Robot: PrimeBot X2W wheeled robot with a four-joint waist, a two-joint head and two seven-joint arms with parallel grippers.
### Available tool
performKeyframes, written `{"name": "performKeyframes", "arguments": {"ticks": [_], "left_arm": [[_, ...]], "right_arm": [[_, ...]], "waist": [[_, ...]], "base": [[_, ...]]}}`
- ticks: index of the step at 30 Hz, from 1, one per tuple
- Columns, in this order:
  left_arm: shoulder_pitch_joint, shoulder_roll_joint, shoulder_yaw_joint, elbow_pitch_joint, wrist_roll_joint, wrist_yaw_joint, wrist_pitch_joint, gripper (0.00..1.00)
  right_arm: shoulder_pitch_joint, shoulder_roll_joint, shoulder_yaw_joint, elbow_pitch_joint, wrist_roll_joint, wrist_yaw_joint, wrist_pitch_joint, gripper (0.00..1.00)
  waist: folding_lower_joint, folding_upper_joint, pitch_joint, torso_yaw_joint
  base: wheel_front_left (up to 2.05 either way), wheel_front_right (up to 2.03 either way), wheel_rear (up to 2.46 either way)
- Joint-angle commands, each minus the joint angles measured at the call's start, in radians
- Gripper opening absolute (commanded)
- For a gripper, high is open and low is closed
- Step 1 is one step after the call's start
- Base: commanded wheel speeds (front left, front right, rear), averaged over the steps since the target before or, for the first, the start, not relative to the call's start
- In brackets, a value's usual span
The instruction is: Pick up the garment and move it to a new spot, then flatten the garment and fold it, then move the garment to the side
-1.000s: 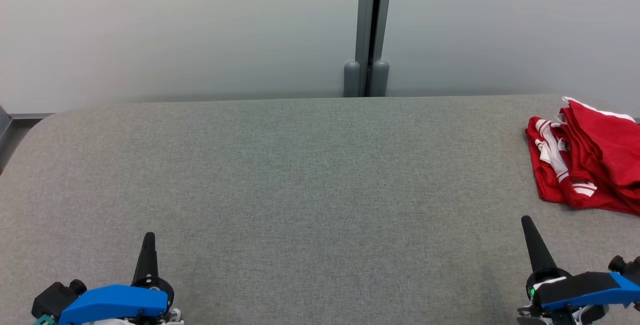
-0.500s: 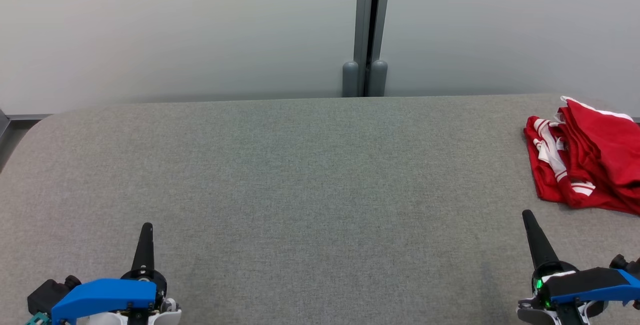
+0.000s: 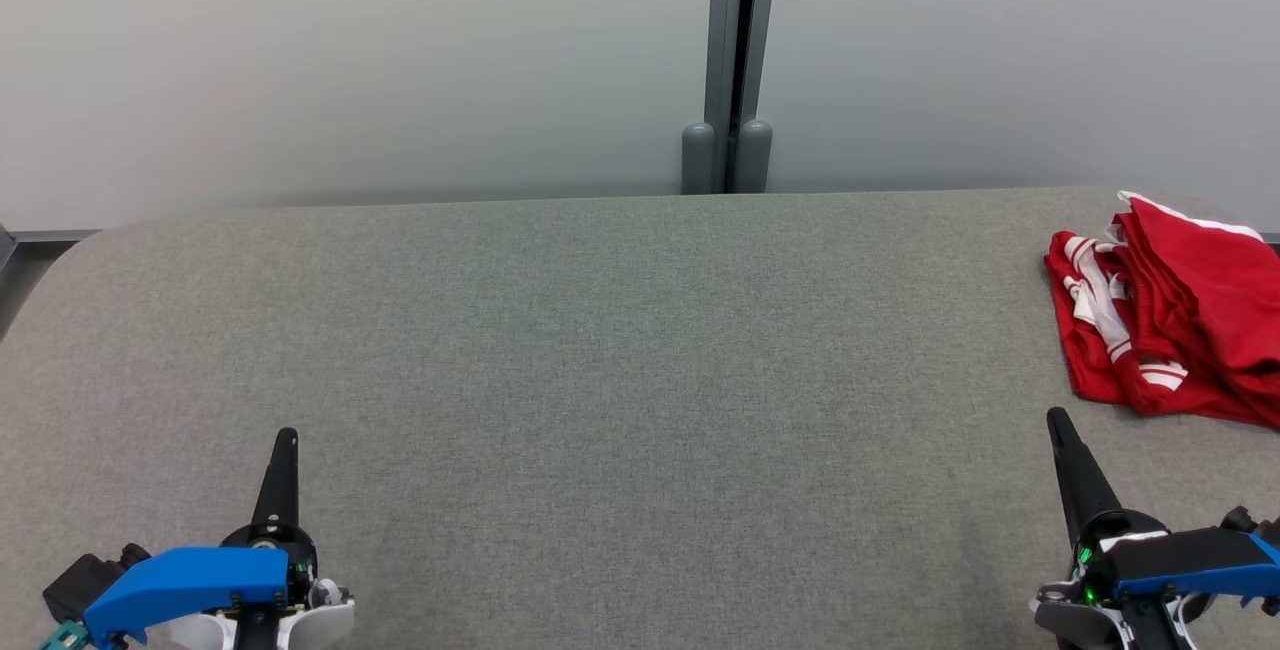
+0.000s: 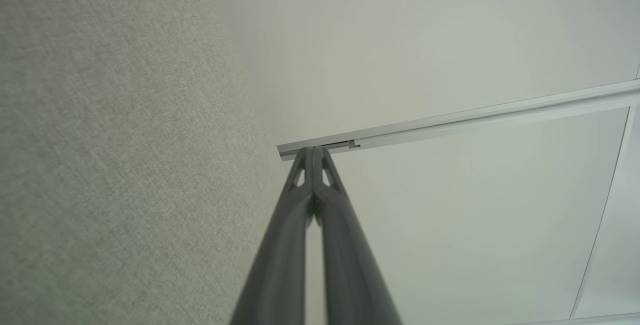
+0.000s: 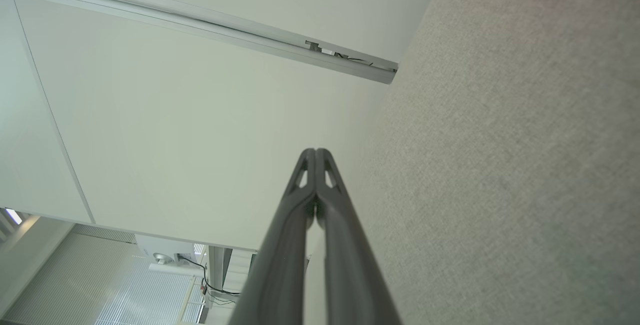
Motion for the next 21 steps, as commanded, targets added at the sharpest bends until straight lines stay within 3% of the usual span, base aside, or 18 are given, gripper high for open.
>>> {"name": "performKeyframes", "arguments": {"ticks": [1, 21], "left_arm": [[-0.019, 0.0, 0.005, -0.012, -0.022, -0.007, 0.007, 0.0], [-0.031, -0.008, 0.028, -0.039, -0.161, -0.01, 0.046, 0.0]], "right_arm": [[-0.017, -0.009, -0.004, -0.003, 0.027, 0.0, 0.007, 0.0], [-0.031, -0.01, -0.005, 0.002, 0.181, 0.0, 0.024, 0.0]], "waist": [[0.0, 0.0, 0.0, 0.0], [0.0, 0.0, 0.0, -0.006]], "base": [[0.0, 0.0, 0.0], [0.0, 0.0, 0.0]]}}
